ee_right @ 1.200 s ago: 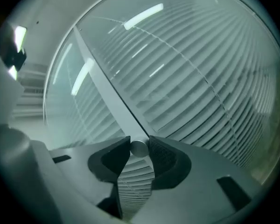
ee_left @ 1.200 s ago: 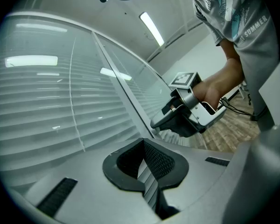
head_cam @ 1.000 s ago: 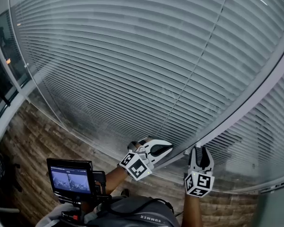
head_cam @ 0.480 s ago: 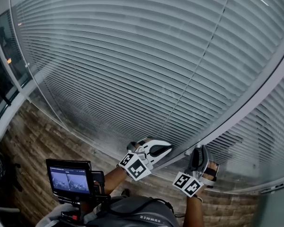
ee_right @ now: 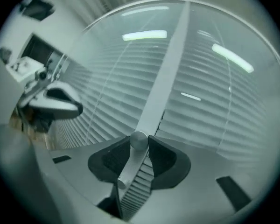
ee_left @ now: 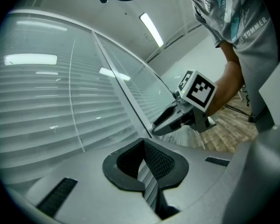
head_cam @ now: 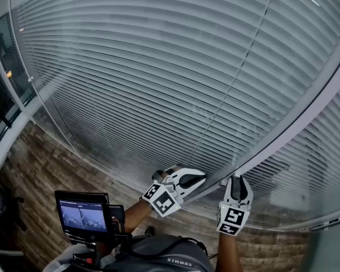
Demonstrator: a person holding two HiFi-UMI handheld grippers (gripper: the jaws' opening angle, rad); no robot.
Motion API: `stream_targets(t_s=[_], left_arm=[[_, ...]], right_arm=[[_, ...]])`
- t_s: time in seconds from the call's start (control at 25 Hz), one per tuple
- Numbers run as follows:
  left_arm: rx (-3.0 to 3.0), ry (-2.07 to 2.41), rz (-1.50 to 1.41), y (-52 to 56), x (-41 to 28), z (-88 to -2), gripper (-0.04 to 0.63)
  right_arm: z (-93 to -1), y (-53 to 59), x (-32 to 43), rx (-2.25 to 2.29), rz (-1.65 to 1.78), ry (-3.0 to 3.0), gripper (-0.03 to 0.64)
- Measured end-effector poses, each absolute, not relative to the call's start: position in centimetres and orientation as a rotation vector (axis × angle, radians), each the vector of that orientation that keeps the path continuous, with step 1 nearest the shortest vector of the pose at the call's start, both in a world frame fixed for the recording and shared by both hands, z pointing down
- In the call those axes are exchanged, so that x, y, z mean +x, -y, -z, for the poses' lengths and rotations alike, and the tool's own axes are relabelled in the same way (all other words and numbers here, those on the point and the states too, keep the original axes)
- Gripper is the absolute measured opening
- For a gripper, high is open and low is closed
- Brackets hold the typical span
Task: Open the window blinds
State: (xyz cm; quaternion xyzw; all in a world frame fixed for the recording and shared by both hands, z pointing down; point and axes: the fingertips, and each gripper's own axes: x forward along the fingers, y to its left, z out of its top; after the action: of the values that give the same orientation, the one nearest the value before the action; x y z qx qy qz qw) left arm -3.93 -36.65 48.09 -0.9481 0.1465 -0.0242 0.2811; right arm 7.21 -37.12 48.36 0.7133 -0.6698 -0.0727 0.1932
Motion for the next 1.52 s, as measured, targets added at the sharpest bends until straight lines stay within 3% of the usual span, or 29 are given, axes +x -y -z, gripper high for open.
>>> stream_targets(t_s=[0.28,0.4,0.52,0.76,0.88,1.24,1.52], left_arm=[[-2.542,-0.400,0.061,36.9,-4.0,-48.1,0.003],[-2.543,-0.398,0.055,36.8,-4.0,-48.2,0.003],[-2.543,-0.392,0.059,36.6,-3.9,-48.1,0.004],[-2.539,-0.390,0.058,36.9,-4.0,-48.5,0.003],[-2.541,-0.391,0.057,37.0,-4.3,-48.6,0.003],[-2.547,-0.395,0.066,36.7,-4.0,-48.6,0.003],[-2.543,-0.376,0.053,37.0,-3.9,-48.7,0.003]], right_arm=[[-48.4,37.1,8.4,2.300,-0.569,2.320,0.121],[-48.5,37.0,8.4,2.322,-0.740,2.408,0.121],[-48.7,37.1,8.3,2.229,-0.495,2.313,0.121],[-48.0,36.5,6.4,1.776,0.507,1.611,0.126],[-47.2,36.6,4.3,1.578,0.777,1.378,0.126],[-47.9,37.3,5.1,1.552,0.798,1.368,0.114],[-45.8,37.7,5.7,1.942,0.415,1.829,0.063]])
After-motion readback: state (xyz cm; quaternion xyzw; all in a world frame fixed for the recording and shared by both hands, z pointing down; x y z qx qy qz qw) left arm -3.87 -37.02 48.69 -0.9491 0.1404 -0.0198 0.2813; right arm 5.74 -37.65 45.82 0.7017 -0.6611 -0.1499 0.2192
